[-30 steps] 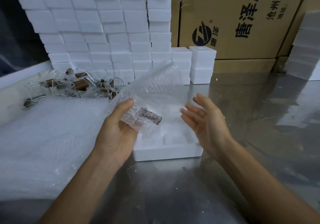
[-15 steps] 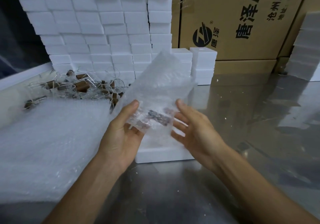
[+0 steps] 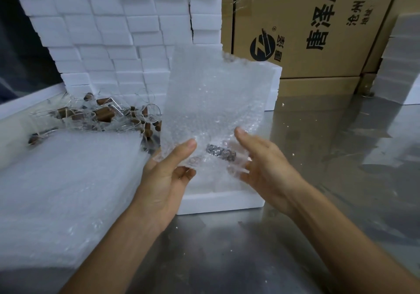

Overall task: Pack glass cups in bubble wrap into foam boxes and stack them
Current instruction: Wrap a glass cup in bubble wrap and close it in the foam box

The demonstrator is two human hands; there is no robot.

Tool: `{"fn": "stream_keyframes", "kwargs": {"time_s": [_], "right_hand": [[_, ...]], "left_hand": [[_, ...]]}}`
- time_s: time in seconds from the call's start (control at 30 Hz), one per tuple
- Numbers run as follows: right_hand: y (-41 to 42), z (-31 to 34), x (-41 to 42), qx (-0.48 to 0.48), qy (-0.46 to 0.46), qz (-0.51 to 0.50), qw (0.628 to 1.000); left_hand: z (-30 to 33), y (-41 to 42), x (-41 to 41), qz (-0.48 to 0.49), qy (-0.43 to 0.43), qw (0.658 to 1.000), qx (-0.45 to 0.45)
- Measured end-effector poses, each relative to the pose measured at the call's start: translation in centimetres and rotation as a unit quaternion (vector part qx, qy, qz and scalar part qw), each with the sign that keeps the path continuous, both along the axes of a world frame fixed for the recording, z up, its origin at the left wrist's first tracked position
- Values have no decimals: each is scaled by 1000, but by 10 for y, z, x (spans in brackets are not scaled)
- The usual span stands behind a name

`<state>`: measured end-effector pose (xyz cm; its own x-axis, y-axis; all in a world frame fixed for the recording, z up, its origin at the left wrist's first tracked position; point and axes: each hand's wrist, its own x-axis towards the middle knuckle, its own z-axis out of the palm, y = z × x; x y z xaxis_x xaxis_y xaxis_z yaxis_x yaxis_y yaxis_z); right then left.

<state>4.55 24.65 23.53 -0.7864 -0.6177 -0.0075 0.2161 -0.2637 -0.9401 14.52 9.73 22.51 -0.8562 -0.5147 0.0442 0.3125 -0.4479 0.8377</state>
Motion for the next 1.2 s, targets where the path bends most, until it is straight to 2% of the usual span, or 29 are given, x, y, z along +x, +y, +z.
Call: {"fn": "stream_keyframes", "kwargs": {"time_s": [0.07, 0.13, 0.27, 0.37, 0.7, 0.8, 0.9, 1.0, 1.07, 1.1, 1.17, 1.2], "right_hand": [[-1, -2, 4, 25, 19, 14, 999], [-4, -4, 5, 39, 45, -19, 998], [-5, -4, 5, 13, 93, -112, 989], [-5, -5, 8, -8, 124, -142, 982], [-12, -11, 11, -20, 146, -144, 979], [-13, -14, 13, -9, 138, -122, 983], [-11, -15, 8, 15, 117, -136, 984], [-8, -16, 2, 47, 138, -155, 977], [-6, -15, 1, 62, 200, -200, 957], [-5, -14, 3, 71, 265, -244, 930], [0, -12, 4, 77, 448, -324, 830], [1, -12, 3, 70, 534, -332, 775]], "left_hand": [[0, -1, 1, -6, 13, 1000, -14], [-1, -1, 0, -6, 11, 999, -33], [-4, -1, 2, -25, -12, 997, -70], [-4, 0, 3, -45, -15, 994, -103], [1, 5, 5, -55, -17, 989, -136], [0, 6, 4, -45, -19, 992, -119], [1, 2, 4, -31, -42, 996, -72], [2, -4, 3, -1, -49, 997, -53], [3, -5, 3, 6, -52, 997, -49], [4, -6, 3, 7, -55, 997, -51], [3, -9, 4, 9, -60, 996, -63], [3, -9, 4, 6, -63, 996, -68]]}}
